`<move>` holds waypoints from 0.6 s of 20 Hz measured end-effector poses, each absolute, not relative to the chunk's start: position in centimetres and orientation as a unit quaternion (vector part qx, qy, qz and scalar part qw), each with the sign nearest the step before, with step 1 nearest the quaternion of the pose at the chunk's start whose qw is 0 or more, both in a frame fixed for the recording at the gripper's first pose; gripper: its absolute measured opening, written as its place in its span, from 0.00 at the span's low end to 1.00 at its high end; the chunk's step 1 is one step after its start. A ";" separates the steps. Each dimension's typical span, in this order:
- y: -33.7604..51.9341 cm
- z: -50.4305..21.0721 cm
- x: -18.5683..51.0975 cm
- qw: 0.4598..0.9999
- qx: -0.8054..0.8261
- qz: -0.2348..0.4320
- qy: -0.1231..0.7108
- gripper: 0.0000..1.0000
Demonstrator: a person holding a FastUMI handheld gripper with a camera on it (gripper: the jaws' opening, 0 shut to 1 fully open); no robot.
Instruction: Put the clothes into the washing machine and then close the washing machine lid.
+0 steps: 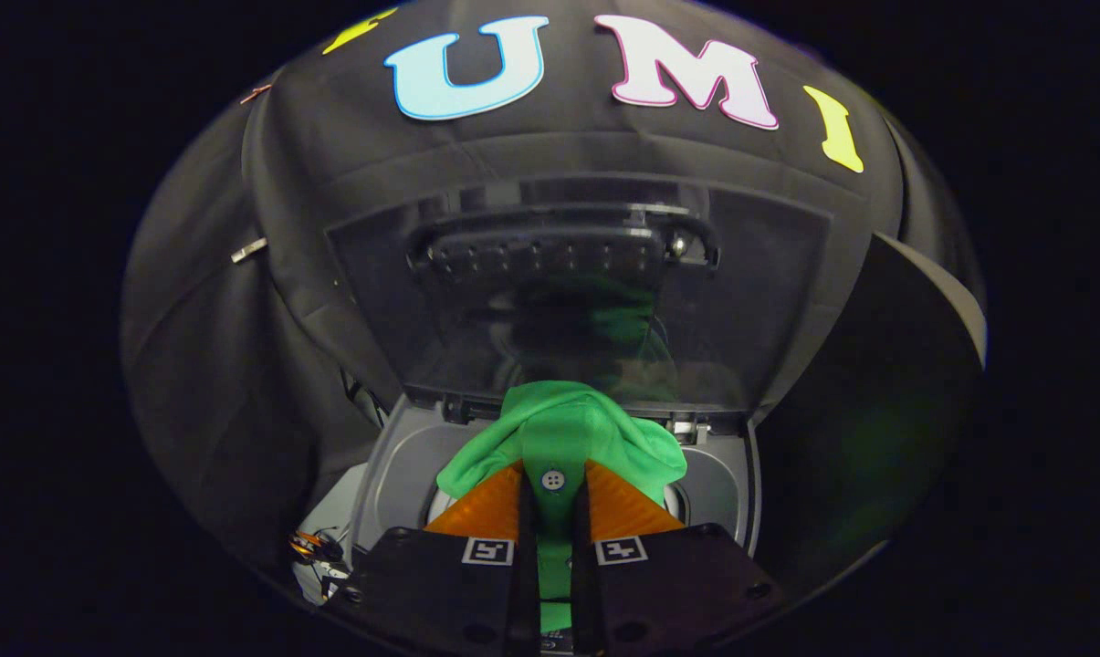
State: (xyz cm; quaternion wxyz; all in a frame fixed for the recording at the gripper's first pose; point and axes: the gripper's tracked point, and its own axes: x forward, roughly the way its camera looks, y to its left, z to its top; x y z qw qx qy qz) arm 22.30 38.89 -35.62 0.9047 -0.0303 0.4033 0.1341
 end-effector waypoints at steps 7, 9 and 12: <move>38.5 -43.6 22.5 0.890 -0.041 0.115 0.440 0.18; 38.3 -45.2 22.1 0.885 -0.039 0.110 0.450 0.18; 38.2 -45.9 21.7 0.881 -0.047 0.109 0.458 0.21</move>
